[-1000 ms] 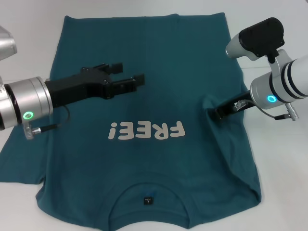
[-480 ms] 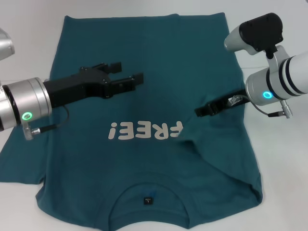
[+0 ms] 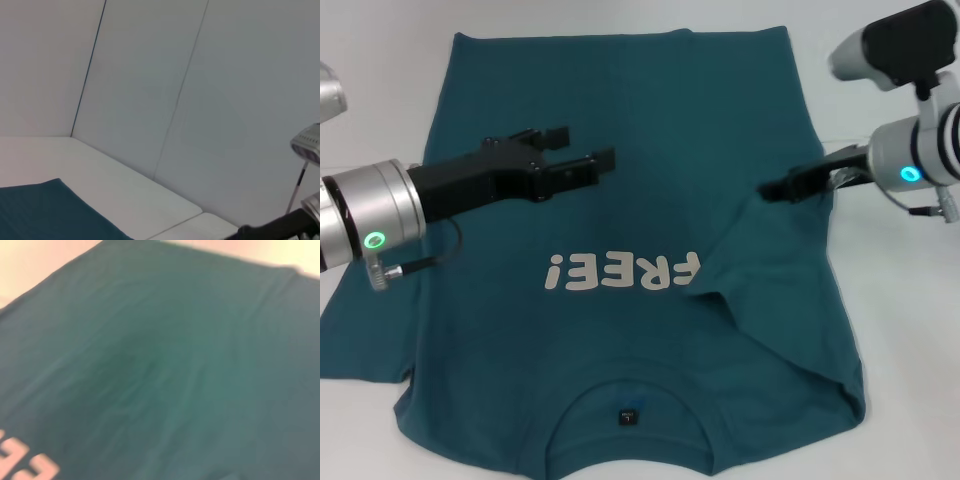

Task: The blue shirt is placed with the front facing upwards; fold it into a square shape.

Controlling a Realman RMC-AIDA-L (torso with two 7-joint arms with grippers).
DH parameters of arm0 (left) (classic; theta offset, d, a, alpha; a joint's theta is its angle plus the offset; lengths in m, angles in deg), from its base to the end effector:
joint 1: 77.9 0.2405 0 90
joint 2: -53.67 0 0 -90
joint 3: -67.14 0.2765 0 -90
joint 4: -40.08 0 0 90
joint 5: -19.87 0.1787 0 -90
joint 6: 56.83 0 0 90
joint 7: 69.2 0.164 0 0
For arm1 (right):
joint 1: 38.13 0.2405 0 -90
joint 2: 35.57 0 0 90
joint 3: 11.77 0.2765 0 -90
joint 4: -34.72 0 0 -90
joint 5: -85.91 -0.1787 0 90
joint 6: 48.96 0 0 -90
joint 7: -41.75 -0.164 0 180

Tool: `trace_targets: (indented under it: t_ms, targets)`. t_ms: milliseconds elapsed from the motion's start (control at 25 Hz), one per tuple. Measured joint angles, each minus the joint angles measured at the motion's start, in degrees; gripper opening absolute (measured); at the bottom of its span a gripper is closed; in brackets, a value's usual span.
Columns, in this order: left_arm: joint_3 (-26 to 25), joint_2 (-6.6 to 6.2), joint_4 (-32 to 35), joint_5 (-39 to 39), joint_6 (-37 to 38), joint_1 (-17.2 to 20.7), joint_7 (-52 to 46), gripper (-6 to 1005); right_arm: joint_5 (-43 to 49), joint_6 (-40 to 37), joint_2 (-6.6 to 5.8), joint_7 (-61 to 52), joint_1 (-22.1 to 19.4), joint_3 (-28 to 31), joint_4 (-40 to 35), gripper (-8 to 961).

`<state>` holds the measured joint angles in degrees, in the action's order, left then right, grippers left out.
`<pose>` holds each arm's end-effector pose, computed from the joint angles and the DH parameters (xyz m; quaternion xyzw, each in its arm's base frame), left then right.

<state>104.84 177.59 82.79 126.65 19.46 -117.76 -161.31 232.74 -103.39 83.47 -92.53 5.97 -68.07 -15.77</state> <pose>-0.1745 0.3936 -0.0231 -0.8868 -0.2571 -0.3286 0.1986 0.2337 0.4455 -0.0052 -0.8607 0.3668 0.0022 0.3530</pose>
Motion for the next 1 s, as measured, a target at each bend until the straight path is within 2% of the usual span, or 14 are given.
trace_targets:
  t_ms: [160, 240, 400, 520, 680, 800, 1000]
  targets:
    - [0.00, 0.00, -0.87, -0.48, -0.53, -0.11, 0.00, 875, -3.66, 4.37, -0.17, 4.87, -2.21, 0.35, -0.20, 617]
    - [0.03, 0.00, -1.24, -0.82, -0.99, -0.18, 0.00, 875, -8.01, 5.80, -0.19, 9.63, -3.55, 1.28, -0.27, 688]
    - [0.08, 0.00, -2.17, -1.51, -2.13, -0.32, 0.00, 874, -20.77, 7.01, 0.03, 23.50, -6.70, 4.65, -0.25, 829]
    - [0.06, 0.00, -2.71, -2.14, -2.95, -0.40, 0.00, 874, -30.97, 5.31, 0.20, 36.38, -9.70, 6.39, 0.15, 862]
    - [0.02, 0.00, -2.82, -2.53, -3.60, -0.22, 0.04, 874, -42.63, 0.70, 0.29, 49.38, -13.77, 7.57, 0.93, 906]
    - [0.00, 0.00, -2.99, -3.19, -3.93, -0.03, 0.06, 875, -48.73, -6.90, -0.35, 56.28, -15.84, 9.88, 2.73, 939]
    - [0.00, 0.00, -3.08, -3.51, -4.11, 0.23, 0.09, 875, -50.63, -21.66, -1.60, 60.54, -18.30, 13.60, 4.18, 950]
